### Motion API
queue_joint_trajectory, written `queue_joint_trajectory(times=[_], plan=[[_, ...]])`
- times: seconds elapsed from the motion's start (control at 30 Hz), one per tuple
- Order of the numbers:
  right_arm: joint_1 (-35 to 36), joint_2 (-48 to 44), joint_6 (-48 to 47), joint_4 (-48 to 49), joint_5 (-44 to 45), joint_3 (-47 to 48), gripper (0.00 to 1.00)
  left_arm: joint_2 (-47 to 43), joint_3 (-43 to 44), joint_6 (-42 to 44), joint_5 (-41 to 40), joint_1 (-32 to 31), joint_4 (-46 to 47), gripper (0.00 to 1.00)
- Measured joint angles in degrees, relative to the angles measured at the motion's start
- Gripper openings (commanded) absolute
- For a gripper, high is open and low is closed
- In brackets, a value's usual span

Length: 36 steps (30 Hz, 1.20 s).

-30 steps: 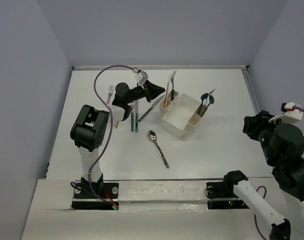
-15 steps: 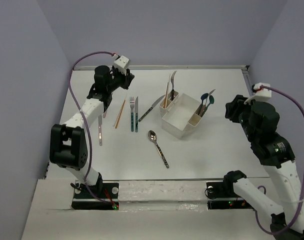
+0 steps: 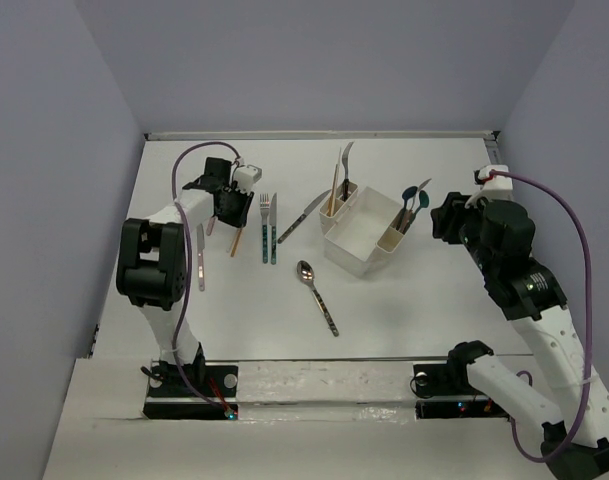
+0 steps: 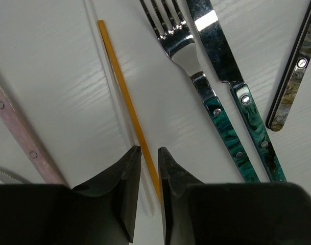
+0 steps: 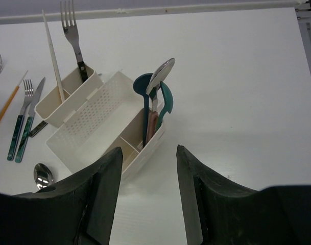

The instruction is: Sort the eating utensils into containers

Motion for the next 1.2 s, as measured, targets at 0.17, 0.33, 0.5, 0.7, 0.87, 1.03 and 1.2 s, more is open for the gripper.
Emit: queue_joint_trajectory(times=[0.17, 0.33, 0.5, 0.7, 0.87, 1.03, 1.2], plan=[[0.0, -1.6, 0.0, 0.6, -0.2, -1.8, 0.53, 1.0, 0.2, -0.1, -0.8, 0.0, -1.2, 0.29], [0.0, -2.9, -0.6, 0.8, -0.2, -2.3, 0.53, 2.6, 0.6, -0.1, -1.5, 0.1, -1.2, 0.29], [0.0, -3.5, -0.9, 1.1, -0.1, -2.6, 0.53, 3.1, 0.6, 0.0, -1.9, 0.5, -1.4, 0.29], [0.0, -1.5, -0.9, 1.5, -0.4, -2.8, 0.53, 3.6, 0.6, 0.3, -2.3, 1.3, -1.2, 0.29], [0.0, 0.9, -0.9, 1.6, -1.1, -2.8, 0.53, 4.5, 0.6, 0.3, -2.3, 2.0, -1.1, 0.29], [0.0, 0.6, -1.0, 1.6, -1.4, -2.8, 0.53, 4.7, 0.6, 0.3, -2.3, 2.0, -0.7, 0.29], [0.0, -1.4, -1.0, 1.6, -1.3, -2.8, 0.53, 5.1, 1.0, 0.3, -2.3, 2.0, -0.5, 0.29]])
